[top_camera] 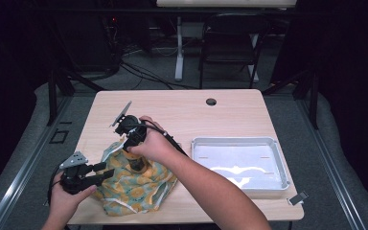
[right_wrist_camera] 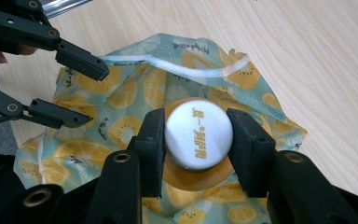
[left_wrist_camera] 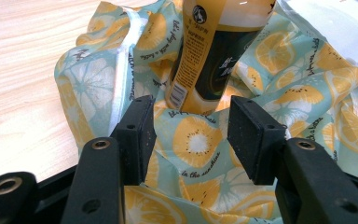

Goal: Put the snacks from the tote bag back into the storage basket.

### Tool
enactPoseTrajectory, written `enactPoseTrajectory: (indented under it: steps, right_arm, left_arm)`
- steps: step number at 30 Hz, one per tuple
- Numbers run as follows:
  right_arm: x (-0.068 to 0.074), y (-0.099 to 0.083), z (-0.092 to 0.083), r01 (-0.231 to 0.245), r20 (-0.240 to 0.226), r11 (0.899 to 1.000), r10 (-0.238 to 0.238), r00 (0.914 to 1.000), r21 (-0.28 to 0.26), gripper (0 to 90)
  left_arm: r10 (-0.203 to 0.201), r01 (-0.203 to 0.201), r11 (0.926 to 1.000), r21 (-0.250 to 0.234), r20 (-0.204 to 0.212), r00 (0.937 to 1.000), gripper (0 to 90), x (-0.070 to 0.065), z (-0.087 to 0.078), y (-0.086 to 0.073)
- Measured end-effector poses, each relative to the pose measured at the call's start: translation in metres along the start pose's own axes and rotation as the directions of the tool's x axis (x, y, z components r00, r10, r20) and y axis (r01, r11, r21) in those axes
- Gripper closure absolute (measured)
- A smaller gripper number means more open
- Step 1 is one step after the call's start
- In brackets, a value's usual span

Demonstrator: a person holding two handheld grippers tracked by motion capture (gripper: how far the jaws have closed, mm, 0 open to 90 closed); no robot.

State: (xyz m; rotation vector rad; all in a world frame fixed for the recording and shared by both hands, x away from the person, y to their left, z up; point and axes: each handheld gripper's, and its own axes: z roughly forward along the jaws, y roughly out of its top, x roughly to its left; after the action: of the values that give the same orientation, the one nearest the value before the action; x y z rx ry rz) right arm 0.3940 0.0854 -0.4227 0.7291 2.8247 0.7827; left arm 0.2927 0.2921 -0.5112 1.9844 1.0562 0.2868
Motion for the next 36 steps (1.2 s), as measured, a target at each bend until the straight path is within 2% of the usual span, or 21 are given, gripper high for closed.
enactPoseTrajectory:
  steps: [6, 21, 36]
  right_arm:
    - [0.005, 0.003, -0.005, 0.006, -0.011, 1.000, -0.006, 0.9999, -0.013, 58.7]
    - [0.017, 0.015, -0.030, 0.042, 0.001, 0.999, -0.042, 0.9991, -0.031, 58.7]
    - [0.018, 0.023, -0.054, 0.053, 0.003, 0.997, -0.052, 0.9986, -0.051, 58.8]
  left_arm:
    - [0.000, 0.000, 1.0000, 0.000, 0.000, 1.0000, 51.2, 0.000, 0.000, 0.000]
    - [-0.002, 0.002, 0.9999, -0.010, -0.004, 1.0000, 51.2, 0.000, -0.001, 0.000]
    - [-0.001, 0.001, 0.9999, -0.011, -0.007, 1.0000, 51.2, 0.001, -0.001, 0.000]
